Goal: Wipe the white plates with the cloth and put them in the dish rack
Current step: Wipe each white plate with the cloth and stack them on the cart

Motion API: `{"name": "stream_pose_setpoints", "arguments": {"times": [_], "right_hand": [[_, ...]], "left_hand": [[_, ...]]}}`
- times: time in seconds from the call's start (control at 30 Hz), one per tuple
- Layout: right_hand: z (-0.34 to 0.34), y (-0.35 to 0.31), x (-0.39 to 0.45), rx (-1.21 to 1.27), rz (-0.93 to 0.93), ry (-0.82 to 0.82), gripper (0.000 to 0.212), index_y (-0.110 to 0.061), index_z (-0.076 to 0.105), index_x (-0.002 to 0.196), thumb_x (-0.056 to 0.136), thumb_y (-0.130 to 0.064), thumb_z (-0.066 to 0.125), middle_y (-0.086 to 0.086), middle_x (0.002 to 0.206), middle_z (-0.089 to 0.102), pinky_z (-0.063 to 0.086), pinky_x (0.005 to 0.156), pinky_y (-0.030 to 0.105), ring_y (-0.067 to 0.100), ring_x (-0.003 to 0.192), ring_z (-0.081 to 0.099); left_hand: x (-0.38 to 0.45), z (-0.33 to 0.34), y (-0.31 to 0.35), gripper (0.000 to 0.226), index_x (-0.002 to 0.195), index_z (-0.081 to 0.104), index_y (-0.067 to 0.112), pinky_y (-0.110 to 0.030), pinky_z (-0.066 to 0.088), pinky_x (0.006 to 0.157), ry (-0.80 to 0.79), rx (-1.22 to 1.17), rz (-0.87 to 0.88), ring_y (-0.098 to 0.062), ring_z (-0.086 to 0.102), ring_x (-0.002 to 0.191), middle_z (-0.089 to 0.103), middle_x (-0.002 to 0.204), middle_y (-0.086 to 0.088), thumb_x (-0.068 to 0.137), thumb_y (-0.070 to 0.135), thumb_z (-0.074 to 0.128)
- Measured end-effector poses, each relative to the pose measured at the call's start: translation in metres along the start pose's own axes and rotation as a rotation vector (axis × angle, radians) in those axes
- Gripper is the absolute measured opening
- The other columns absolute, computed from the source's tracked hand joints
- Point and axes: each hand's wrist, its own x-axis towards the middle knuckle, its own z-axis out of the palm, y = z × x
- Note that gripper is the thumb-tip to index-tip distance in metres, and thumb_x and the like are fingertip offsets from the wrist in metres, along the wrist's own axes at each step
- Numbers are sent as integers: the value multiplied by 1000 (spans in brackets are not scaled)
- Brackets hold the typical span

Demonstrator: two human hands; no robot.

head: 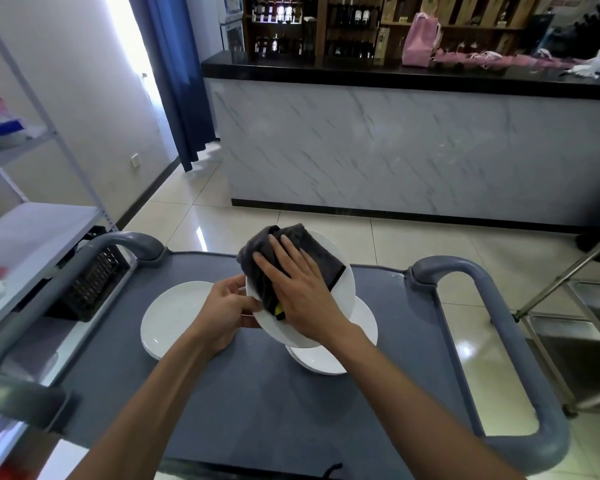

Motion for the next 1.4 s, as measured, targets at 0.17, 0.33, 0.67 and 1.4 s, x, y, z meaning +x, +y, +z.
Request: {"name": "stream_pose_setpoints", "arguments": {"times": [0.17,0.33,0.67,1.4], "right_hand": [[0,7,5,-6,-21,-3,65,-26,22,160,100,-36,43,6,169,10,14,125,48,25,156,1],[-6,20,22,20,86,58,67,-26,24,159,98,-20,53,8,168,16,14,125,49,27,156,5],[-16,52,32,49,358,83,53,-26,25,159,108,-21,38,5,168,17,16,124,46,24,156,8],[24,-25,-22,158,342,9,53,-25,29,158,106,-23,39,4,168,15,7,126,44,25,156,4]], "left_hand": [[4,2,1,42,115,69,5,-45,61,68,7,9,-12,-42,72,92,74,104,-20,83,-20,55],[3,5,1,45,110,74,7,-41,59,63,43,-13,-8,-38,73,84,75,99,-19,79,-21,55],[6,5,-2,44,113,71,5,-37,58,61,201,-184,1,-30,70,78,75,95,-15,80,-19,52],[9,2,-7,47,119,69,6,-38,59,64,380,-377,49,-35,70,87,74,104,-17,81,-17,51]]}}
